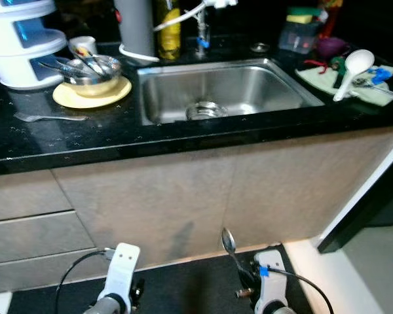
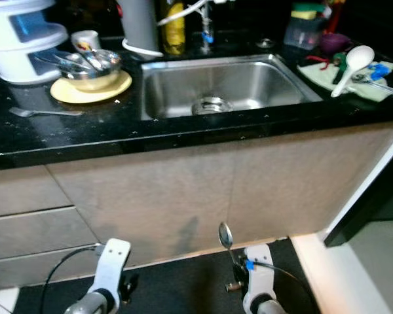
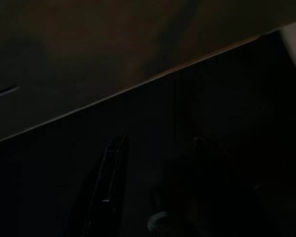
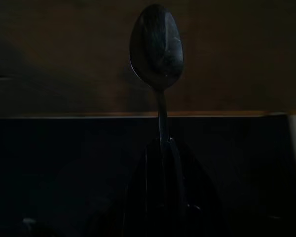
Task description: Kitchen organization
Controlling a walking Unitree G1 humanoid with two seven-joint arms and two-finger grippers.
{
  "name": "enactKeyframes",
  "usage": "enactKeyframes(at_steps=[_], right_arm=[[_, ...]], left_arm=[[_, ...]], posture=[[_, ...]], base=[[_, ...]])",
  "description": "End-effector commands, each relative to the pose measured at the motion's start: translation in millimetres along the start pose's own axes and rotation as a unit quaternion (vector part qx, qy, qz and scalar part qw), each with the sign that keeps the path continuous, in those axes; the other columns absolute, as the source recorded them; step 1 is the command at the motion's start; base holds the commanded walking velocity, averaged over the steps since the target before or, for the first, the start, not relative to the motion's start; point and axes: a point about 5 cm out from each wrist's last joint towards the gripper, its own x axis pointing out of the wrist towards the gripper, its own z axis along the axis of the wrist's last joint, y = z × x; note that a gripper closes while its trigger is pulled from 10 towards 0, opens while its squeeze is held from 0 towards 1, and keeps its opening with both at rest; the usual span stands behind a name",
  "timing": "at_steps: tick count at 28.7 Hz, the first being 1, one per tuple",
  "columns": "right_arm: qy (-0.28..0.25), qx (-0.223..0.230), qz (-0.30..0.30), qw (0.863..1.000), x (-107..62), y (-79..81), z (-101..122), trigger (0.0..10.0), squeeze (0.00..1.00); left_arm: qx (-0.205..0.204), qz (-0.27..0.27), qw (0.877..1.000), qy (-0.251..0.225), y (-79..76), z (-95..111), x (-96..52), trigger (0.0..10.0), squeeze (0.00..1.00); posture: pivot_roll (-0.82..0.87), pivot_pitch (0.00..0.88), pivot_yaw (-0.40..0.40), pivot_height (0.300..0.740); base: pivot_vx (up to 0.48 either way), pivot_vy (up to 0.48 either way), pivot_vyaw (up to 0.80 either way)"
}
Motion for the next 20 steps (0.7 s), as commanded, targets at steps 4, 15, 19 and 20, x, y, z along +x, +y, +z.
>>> enactKeyframes(at_steps=[4, 15, 19, 20], right_arm=[[0.006, -0.002, 0.011, 1.0, -3.2, 4.6, -5.7, 10.0, 0.0], [0.006, -0.002, 0.012, 1.0, -3.9, 4.0, -6.3, 10.0, 0.0], [0.004, 0.005, 0.011, 1.0, -3.4, 5.0, -5.0, 10.0, 0.0], [0.003, 0.005, 0.011, 1.0, -3.3, 5.2, -4.7, 10.0, 0.0]], left_arm=[[-0.001, 0.006, 1.0, 0.013, 4.6, -8.5, -3.0, 10.0, 0.0], [-0.037, -0.001, 0.999, -0.007, 2.6, -2.5, -4.0, 10.0, 0.0], [-0.02, 0.007, 1.0, -0.009, 5.1, -3.1, -5.1, 10.0, 0.0], [-0.017, 0.009, 1.0, -0.01, 5.9, -3.2, -5.3, 10.0, 0.0]], posture=[[-0.09, 0.165, -0.06, 0.74], [-0.09, 0.16, -0.06, 0.74], [-0.09, 0.159, -0.059, 0.74], [-0.09, 0.159, -0.059, 0.74]], base=[[0.0, -0.48, 0.0], [0.0, 0.196, 0.0], [0.0, 0.36, 0.0], [0.0, 0.0, 0.0]])
